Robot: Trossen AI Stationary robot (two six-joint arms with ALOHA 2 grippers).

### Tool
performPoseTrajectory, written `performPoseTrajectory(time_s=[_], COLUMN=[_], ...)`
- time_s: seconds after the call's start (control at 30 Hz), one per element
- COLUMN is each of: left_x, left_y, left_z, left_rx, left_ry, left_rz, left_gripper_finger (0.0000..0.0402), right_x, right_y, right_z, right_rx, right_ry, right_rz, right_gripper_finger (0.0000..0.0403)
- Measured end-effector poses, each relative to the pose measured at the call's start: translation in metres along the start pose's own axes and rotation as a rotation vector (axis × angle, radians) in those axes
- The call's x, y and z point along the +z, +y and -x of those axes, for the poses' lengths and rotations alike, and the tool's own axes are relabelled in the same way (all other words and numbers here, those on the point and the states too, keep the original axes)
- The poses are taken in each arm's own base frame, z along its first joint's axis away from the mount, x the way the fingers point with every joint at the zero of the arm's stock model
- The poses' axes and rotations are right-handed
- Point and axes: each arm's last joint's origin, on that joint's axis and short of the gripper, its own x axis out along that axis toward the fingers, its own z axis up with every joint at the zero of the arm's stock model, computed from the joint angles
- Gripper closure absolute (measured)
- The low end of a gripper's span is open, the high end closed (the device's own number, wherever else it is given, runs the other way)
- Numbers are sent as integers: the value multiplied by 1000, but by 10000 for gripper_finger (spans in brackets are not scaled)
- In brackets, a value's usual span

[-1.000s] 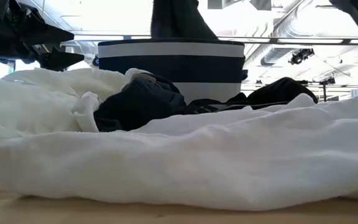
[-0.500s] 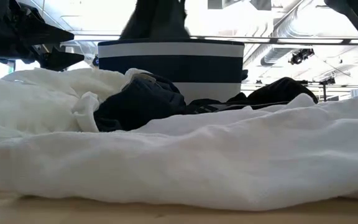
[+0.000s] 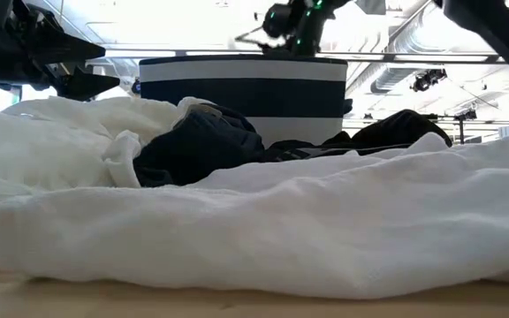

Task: Sort clothes
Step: Put the gray coat into the blue bin

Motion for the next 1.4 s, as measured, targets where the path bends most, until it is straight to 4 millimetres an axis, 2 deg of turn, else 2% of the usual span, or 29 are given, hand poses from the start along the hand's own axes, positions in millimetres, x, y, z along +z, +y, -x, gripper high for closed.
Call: performPoseTrajectory(time_s=[0.17,0.23,0.3,0.53,0.7,0.9,1.07,1.2,1.3,1.4], left_x=[0,0,0,0,0,0,0,-1,-1,-1], left_y=[0,0,0,0,0,0,0,0,0,0], left_z=[0,0,0,0,0,0,0,0,0,0], left_rx=[-1,-1,-1,0,0,0,1,1,1,1], left_ry=[0,0,0,0,-1,1,5,7,7,7], left_rz=[0,0,1,1,1,-1,-2,-3,-3,-3], left_gripper_finger=[106,106,106,106,106,106,106,106,106,106], right_x=[-16,-17,-17,-5,-15,-13,9,33,51,63], right_y=[7,8,10,4,-6,-8,3,23,32,25], right_z=[-37,-46,-45,2,42,67,78,88,76,34], right_rx=[52,25,55,87,140,163,318,378,392,375], right_ry=[305,349,336,166,81,-72,-324,-613,-761,-737], right_rz=[-12,19,19,-29,-139,-135,-59,98,142,53], right_gripper_finger=[380,374,367,333,310,309,309,309,309,309])
